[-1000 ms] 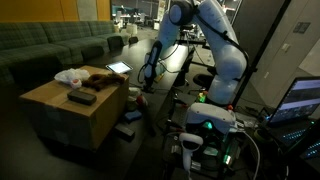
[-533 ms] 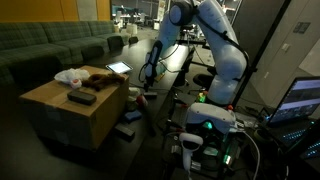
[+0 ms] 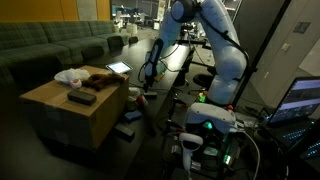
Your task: Put the white towel on the table, then the moose on the box, then the duster on the table, then the turnip plushie on the box, then the plastic on the table, then the blue sponge on the box, then the duster from the box to the table, lastly, the other duster from the table to the box
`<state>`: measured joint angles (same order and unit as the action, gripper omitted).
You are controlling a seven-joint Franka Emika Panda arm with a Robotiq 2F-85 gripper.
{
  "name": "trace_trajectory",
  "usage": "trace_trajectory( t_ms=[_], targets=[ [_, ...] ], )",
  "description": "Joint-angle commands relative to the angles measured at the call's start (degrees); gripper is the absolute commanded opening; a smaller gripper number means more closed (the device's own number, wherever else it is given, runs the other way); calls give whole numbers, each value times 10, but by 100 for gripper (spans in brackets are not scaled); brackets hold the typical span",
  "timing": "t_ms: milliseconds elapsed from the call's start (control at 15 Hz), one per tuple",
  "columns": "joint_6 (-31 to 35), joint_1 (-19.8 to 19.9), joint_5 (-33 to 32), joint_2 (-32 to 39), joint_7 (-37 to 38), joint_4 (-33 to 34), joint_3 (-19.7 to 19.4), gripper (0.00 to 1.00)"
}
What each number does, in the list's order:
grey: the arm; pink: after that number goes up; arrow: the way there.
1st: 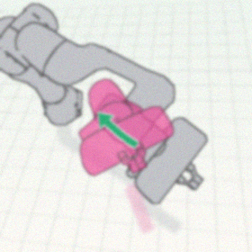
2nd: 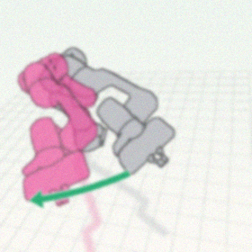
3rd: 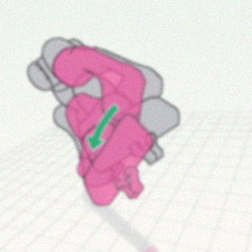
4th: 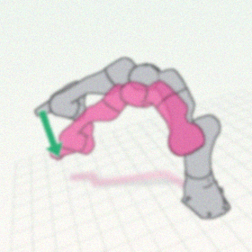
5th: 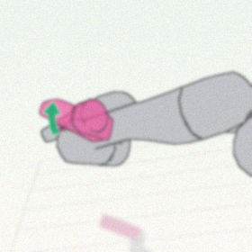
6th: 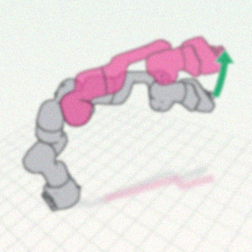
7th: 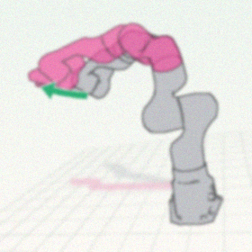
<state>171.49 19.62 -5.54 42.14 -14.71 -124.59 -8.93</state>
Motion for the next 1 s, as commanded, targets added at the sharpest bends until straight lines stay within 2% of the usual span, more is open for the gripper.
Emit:
trace_trajectory(
  t_ms=[0,333,400,467,533,933],
  targets=[
    [-8,14,-11,-65,-22,-69,29,100],
    [0,31,-3,-114,-50,-135,86,100],
    [17,15,-2,-111,-38,-142,83,100],
    [17,21,1,-118,-42,-150,97,100],
    [35,2,0,-111,-27,-152,90,100],
    [113,-30,0,-86,7,-165,89,100]
  ],
)
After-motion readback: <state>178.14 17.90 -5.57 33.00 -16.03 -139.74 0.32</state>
